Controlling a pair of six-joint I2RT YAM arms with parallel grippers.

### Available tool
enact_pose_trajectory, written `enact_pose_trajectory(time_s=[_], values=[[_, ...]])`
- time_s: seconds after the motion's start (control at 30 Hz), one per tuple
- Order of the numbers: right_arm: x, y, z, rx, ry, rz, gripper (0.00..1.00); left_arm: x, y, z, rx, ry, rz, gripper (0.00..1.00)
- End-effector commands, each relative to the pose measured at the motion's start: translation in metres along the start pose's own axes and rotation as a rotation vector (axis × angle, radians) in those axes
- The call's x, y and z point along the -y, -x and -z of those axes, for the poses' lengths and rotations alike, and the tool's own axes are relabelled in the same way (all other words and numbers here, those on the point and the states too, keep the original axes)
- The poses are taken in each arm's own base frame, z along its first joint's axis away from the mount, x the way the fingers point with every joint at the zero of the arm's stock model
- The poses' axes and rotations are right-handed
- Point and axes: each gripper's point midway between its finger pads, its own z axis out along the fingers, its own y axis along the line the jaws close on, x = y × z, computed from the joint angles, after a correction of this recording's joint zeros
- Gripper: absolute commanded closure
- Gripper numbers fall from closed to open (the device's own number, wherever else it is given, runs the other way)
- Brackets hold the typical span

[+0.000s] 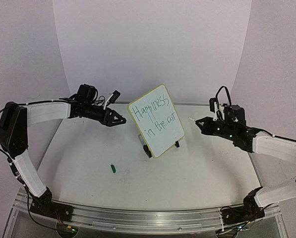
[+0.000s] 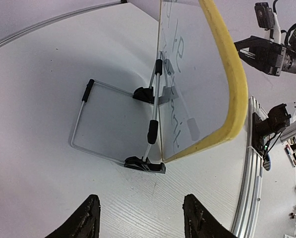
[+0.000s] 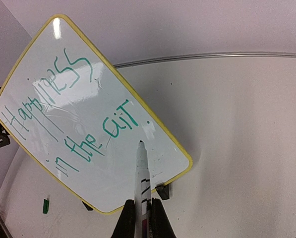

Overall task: Write a sentence on the whiteboard
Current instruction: Pick up the pen cap from the center of the board.

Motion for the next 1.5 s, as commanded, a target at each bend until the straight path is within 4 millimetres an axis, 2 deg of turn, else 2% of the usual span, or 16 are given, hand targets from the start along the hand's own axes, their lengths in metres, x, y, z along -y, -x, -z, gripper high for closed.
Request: enact_pose_trajectory(time_s=[0.0,0.2,0.33,0.4,0.5,0.6,0.8,0.93,1.03,1.33,1.47], values=[[-0.006,0.010,0.006,0.031,0.017,0.019,1.00,0.013,0.025,0.018,0.092,0.003,-0.052,0.43],[-0.006,0.010,0.008,0.035,0.015,0.019,1.00,0.020,0.025,0.027,0.119,-0.004,-0.060,0.39],[-0.010,0.011,0.012,0.040,0.031,0.026,1.00,0.029,0.026,0.040,0.164,0.015,-0.020,0.36],[-0.012,0.012,0.015,0.042,0.042,0.028,1.00,0.032,0.022,0.048,0.191,0.038,0.020,0.31],[-0.015,0.011,0.020,0.046,0.059,0.028,1.00,0.032,0.000,0.060,0.206,0.104,0.112,0.30],[-0.015,0.009,0.023,0.044,0.065,0.023,1.00,0.020,-0.031,0.067,0.188,0.254,0.230,0.30],[-0.010,-0.002,0.023,0.027,0.048,0.003,1.00,-0.002,-0.117,0.074,0.107,0.483,0.615,0.31],[-0.007,-0.008,0.021,0.019,0.035,-0.006,1.00,0.001,-0.164,0.061,0.040,0.509,0.796,0.33],[-0.006,-0.010,0.021,0.018,0.028,-0.005,1.00,0.003,-0.183,0.051,-0.025,0.541,0.844,0.34],[-0.007,-0.019,0.020,0.005,0.030,-0.008,1.00,0.009,-0.211,0.016,-0.148,0.531,0.931,0.43],[-0.007,-0.025,0.016,-0.006,0.037,-0.010,1.00,0.007,-0.210,0.002,-0.171,0.541,0.936,0.48]])
